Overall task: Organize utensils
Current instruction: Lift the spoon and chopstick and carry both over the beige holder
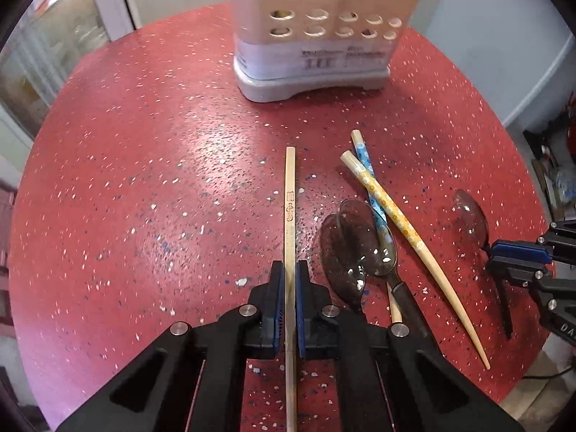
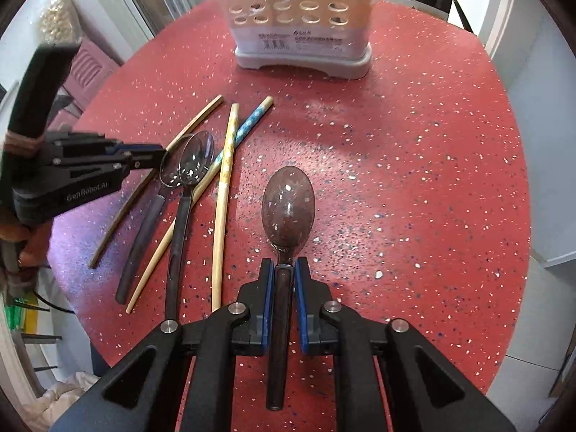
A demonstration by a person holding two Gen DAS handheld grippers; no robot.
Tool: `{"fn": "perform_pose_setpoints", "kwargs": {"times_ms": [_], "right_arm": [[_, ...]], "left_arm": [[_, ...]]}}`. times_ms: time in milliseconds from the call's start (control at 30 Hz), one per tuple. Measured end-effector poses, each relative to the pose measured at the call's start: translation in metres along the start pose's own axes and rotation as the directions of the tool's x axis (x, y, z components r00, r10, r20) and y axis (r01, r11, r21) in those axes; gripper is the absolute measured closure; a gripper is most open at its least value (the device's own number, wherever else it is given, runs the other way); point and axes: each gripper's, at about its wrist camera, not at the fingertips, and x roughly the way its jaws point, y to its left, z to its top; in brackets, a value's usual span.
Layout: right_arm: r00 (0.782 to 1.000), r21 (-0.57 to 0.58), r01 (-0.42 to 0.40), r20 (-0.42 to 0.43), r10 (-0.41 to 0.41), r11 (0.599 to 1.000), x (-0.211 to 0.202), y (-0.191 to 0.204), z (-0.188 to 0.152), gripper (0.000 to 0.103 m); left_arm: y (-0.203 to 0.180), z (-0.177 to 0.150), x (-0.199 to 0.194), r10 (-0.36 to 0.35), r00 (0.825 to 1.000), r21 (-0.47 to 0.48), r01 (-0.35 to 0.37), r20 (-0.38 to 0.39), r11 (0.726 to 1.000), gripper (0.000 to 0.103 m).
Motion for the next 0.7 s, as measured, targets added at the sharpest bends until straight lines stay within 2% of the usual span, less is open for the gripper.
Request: {"fn": "perform_pose_setpoints", "kwargs": {"times_ms": [100,233,500,700], "right_arm": [[1.0,0.014,-0.006,0.014,0.006,1.0,-0.004,-0.009,-0.001,0.091],[0.999,0.033,-0.029,0.043,0.028,0.999,-0.021,-0.004,-0.009,0.09],[0.988,0.069,-0.092,0.134,0.083,0.993,-0.053,-0.014,-0.005,0.09],[0.973,0.075,-0.127,0.202,0.11,0.989,-0.076,-0.016,0.007,0.09]], "left_arm": [[0.009,-0.011,-0.011,0.004,0.997,-0.063,0.001,0.078,0.998,0.069],[0.017,-0.022,-0.04,-0.025,0.98,-0.164,0.059,0.2,0.985,0.069],[0.03,-0.033,-0.09,-0.027,0.936,-0.239,0.117,0.351,0.964,0.069],[0.031,-0.021,-0.122,-0.026,0.903,-0.252,0.147,0.429,0.957,0.069]]}}
